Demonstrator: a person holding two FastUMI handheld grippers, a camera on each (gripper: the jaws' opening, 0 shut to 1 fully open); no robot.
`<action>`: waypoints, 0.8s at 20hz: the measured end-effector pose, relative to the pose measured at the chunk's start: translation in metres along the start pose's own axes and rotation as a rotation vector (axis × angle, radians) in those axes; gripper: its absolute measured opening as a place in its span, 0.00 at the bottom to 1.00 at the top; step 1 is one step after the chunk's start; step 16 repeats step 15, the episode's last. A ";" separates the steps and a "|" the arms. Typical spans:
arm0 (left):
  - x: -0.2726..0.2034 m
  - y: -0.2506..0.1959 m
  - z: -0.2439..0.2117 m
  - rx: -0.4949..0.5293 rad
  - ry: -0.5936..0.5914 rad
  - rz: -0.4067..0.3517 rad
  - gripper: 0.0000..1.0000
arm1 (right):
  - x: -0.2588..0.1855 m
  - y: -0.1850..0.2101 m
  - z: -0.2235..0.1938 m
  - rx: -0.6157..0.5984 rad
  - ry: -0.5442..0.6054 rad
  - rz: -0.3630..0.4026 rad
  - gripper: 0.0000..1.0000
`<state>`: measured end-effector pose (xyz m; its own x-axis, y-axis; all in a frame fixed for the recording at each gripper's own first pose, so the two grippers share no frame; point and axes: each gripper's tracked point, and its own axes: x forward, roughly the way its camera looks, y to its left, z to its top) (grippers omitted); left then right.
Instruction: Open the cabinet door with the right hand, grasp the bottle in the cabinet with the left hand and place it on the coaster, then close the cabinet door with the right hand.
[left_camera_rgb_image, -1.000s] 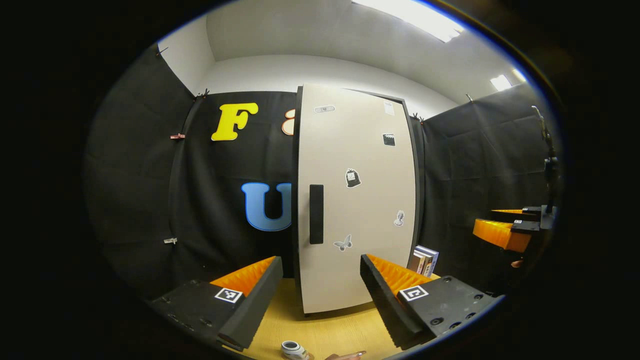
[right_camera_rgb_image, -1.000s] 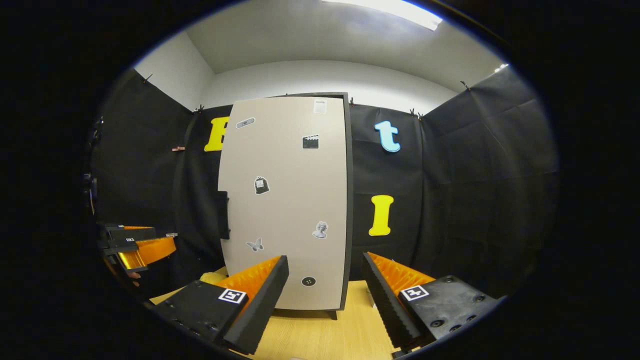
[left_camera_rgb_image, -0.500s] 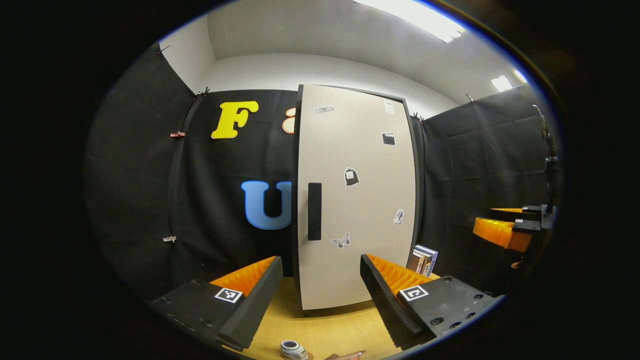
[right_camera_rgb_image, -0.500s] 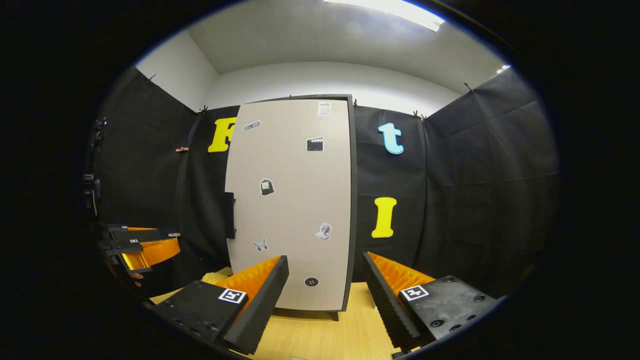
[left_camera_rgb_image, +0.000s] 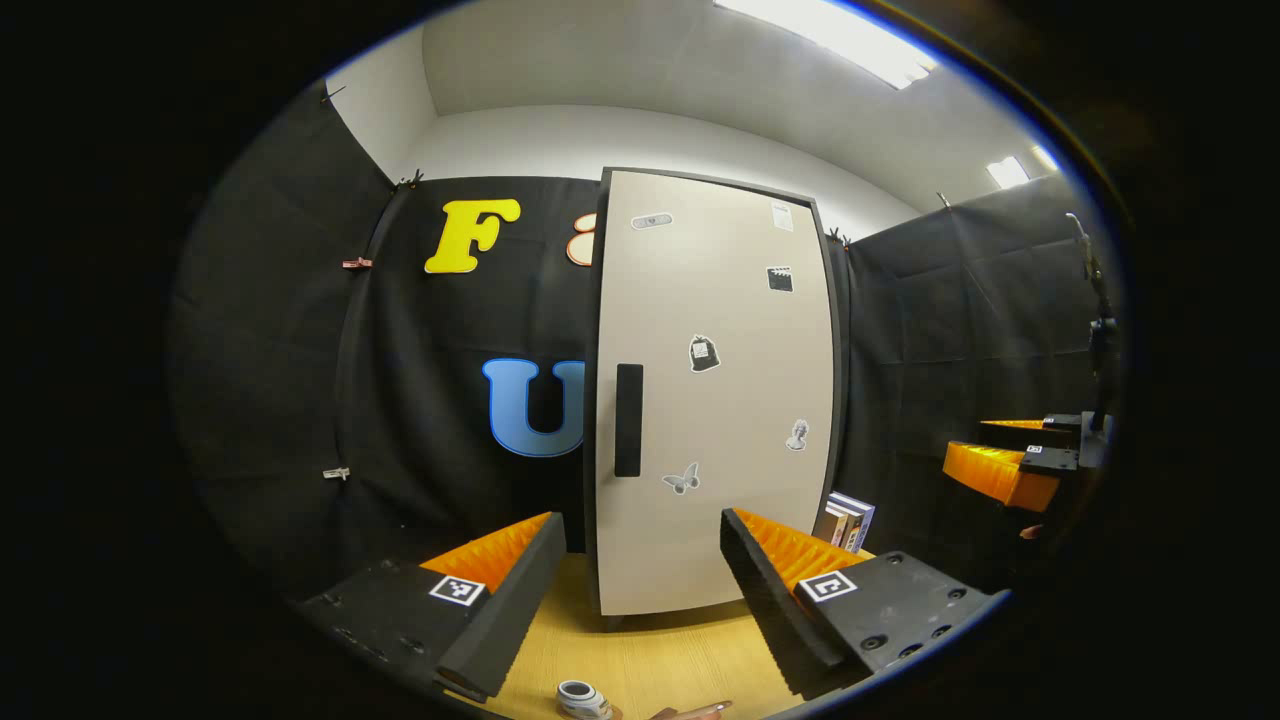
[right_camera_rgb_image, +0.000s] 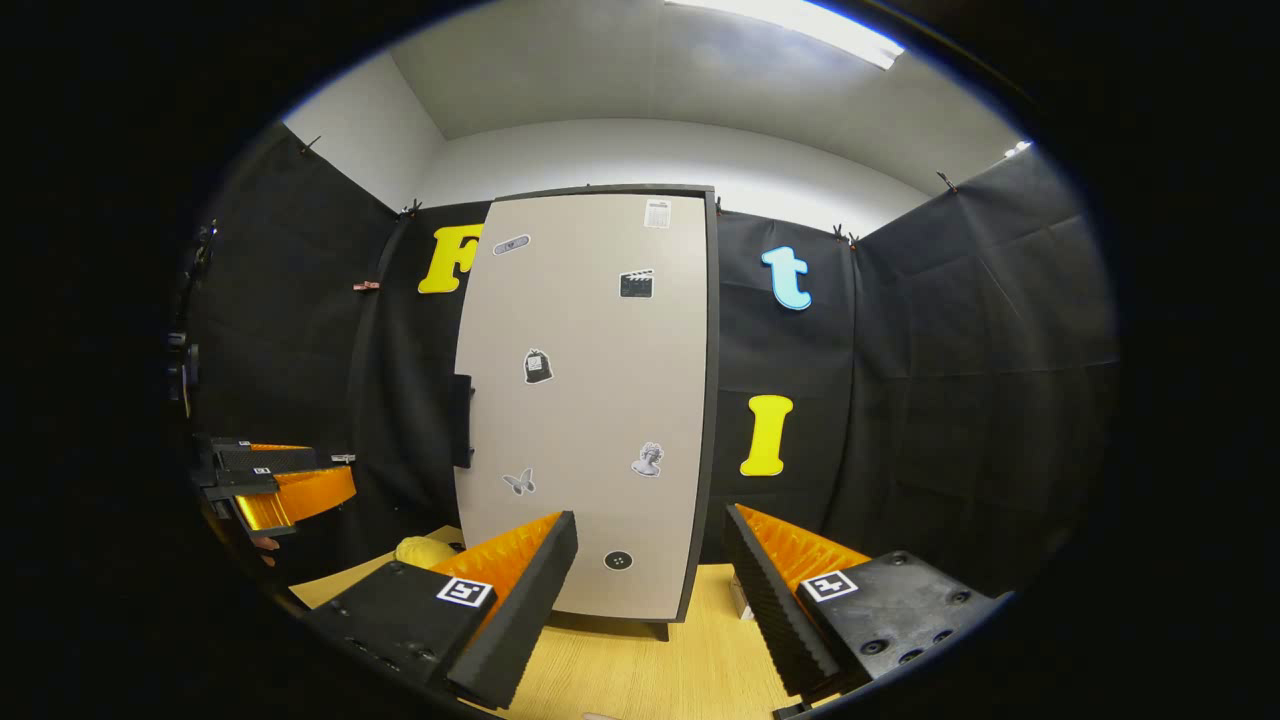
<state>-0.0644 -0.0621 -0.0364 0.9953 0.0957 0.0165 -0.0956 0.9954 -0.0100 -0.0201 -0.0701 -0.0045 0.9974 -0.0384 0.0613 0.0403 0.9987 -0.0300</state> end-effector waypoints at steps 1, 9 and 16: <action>0.000 0.001 0.000 0.001 -0.002 0.000 0.98 | 0.000 0.001 0.000 0.003 0.000 0.002 0.96; 0.000 0.000 0.002 -0.001 -0.011 -0.011 0.98 | 0.002 0.003 0.000 0.001 -0.004 0.005 0.96; 0.000 0.000 0.000 0.009 -0.005 -0.020 0.98 | 0.002 0.006 0.006 0.031 -0.025 0.026 0.96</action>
